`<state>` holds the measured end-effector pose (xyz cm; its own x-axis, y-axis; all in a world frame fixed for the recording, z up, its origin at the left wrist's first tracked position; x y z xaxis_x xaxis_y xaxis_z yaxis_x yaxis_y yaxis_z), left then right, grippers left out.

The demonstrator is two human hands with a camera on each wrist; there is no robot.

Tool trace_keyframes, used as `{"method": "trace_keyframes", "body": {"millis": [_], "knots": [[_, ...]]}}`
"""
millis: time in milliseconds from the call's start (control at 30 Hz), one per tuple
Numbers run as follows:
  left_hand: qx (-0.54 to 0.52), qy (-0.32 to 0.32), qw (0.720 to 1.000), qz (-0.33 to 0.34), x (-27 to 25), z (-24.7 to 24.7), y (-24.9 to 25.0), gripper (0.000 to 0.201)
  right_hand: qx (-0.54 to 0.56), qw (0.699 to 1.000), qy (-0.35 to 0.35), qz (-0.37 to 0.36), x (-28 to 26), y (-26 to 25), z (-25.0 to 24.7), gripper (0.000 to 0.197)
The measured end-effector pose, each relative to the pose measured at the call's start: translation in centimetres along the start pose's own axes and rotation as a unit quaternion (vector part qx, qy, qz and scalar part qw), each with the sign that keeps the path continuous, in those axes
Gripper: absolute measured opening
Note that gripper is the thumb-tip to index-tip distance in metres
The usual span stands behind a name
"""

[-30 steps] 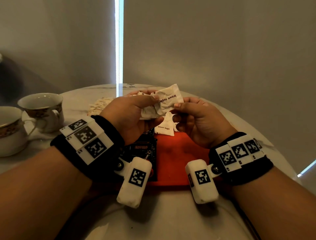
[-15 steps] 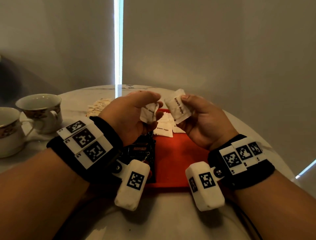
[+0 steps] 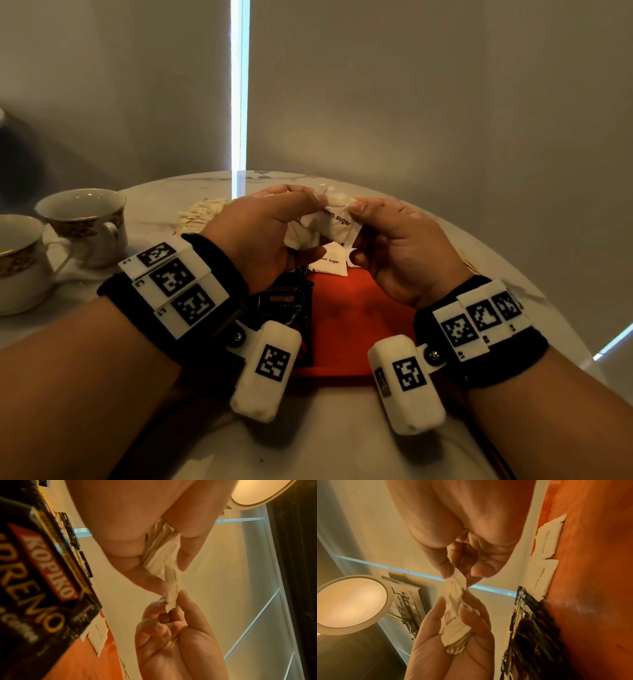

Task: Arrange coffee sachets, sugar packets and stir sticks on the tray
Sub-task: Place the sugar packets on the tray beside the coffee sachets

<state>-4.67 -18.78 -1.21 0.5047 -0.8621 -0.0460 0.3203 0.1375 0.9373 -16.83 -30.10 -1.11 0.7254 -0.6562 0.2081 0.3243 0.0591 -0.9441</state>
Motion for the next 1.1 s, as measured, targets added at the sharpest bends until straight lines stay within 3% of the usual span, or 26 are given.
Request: {"method": "trace_keyframes", "body": {"millis": [133, 300, 500, 733, 867, 933, 1000, 1100], "knots": [[0.018, 0.006, 1.0, 0.011, 0.0, 0.2, 0.0, 0.014, 0.005, 1.0, 0.006, 0.003, 0.0, 0.2, 0.3, 0.062], [0.001, 0.022, 0.999, 0.023, 0.2, -0.1, 0.1, 0.011, 0.019, 1.0, 0.011, 0.007, 0.0, 0.4, 0.3, 0.066], [-0.007, 0.04, 0.999, 0.028, 0.4, -0.1, -0.1, 0.012, 0.008, 1.0, -0.02, 0.013, 0.3, 0.6, 0.0, 0.036], [0.003, 0.031, 0.999, 0.015, 0.2, 0.0, -0.3, 0.014, -0.007, 1.0, -0.01, 0.003, 0.3, 0.3, -0.2, 0.027], [-0.034, 0.034, 0.999, 0.008, 0.1, -0.1, 0.1, 0.015, 0.017, 0.998, 0.053, -0.011, 1.6, -0.7, -2.3, 0.015], [-0.044, 0.036, 0.998, 0.006, 0.0, -0.2, 0.4, 0.016, 0.044, 0.993, 0.108, -0.012, 2.6, -1.0, -4.3, 0.022], [-0.047, 0.039, 0.998, 0.004, -0.1, -0.2, 0.5, 0.017, 0.038, 0.987, 0.155, 0.007, 3.4, -0.9, -6.4, 0.03], [-0.049, 0.044, 0.998, 0.0, -0.1, -0.1, 0.6, 0.017, -0.002, 0.983, 0.169, 0.069, 4.1, 0.6, -8.3, 0.023]]}}
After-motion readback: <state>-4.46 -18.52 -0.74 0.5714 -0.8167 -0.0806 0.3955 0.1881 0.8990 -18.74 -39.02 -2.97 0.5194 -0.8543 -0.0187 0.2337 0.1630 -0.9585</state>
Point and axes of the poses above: each hand's wrist, its own x-axis towards the middle knuckle, its own z-axis out of the palm, y = z × x, the point moved 2 cm from there along x, towards the middle knuckle, and after that the axes turned 5 degrees about -z, right-handed, at the moved point
